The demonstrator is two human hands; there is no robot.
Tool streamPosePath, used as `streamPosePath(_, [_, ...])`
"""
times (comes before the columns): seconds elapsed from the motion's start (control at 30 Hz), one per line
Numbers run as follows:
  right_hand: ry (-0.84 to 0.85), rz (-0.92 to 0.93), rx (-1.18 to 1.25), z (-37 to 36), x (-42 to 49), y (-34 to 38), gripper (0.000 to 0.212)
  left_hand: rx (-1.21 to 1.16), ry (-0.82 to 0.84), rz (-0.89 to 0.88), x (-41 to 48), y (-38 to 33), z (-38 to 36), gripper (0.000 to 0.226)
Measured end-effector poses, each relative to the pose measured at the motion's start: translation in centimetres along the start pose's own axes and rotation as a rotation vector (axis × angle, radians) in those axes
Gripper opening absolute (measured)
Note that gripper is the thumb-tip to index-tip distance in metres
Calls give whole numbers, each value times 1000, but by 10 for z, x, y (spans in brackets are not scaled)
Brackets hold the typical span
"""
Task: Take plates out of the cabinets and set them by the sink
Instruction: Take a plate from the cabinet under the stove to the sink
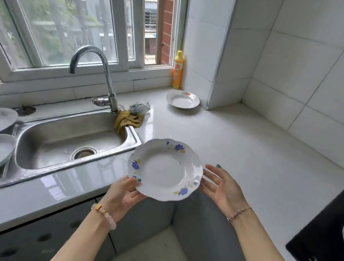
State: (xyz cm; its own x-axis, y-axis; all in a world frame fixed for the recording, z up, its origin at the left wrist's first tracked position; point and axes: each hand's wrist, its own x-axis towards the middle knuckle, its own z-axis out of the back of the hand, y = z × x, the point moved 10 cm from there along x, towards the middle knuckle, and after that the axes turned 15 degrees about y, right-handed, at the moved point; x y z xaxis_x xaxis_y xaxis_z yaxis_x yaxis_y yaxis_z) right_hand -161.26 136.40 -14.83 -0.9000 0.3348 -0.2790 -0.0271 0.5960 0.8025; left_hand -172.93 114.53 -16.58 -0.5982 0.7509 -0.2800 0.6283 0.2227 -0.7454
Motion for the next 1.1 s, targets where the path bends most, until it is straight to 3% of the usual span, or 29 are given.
streamPosePath(0.33, [165,-71,-428,-26,134,13,16,39,-107,-19,73,-43,37,26])
streamPosePath(0.47, [158,-85,-344,-14,194,21,17,2,-133,-13,123,-64,39,18])
streamPosePath(0.63, [93,-126,-252,5,263,36,19,-115,-251,-82,171,-106,65,27])
streamPosePath(1.1, [-91,-193,-115,11,371,26,28,-165,-411,-216,184,-146,127,31])
